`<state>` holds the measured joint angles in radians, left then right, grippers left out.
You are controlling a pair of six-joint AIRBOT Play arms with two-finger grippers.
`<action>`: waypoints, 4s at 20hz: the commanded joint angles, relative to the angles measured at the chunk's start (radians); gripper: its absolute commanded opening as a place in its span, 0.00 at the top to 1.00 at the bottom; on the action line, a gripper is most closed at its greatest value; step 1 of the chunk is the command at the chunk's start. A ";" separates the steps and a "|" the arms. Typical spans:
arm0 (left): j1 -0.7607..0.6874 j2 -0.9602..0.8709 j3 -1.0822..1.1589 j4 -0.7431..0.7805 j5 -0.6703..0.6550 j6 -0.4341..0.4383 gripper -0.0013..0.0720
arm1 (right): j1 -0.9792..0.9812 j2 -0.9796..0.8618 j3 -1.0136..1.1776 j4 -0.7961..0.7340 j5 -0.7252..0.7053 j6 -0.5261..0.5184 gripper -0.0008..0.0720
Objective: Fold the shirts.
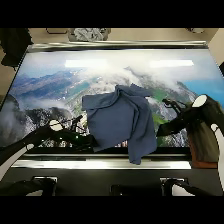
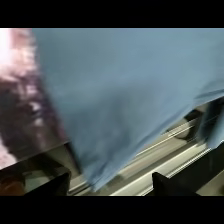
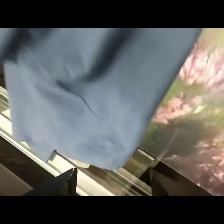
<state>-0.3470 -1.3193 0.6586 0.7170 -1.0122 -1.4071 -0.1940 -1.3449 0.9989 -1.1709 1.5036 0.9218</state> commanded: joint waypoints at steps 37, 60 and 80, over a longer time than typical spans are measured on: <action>0.659 0.689 1.238 0.159 0.164 -0.078 0.94 | -0.003 0.736 0.925 -0.334 -0.532 0.100 0.93; 0.639 -0.291 0.709 0.132 0.072 0.091 0.94 | 0.159 -0.564 0.898 -0.087 -0.421 0.149 0.92; 0.616 -0.352 0.649 0.297 -0.384 0.012 0.93 | 0.132 -0.522 0.707 -0.228 -0.056 0.193 0.85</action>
<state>0.2684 -1.6676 1.3121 1.0050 -1.3647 -1.3544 -0.0525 -1.8721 1.7222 -1.3834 1.4494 1.0824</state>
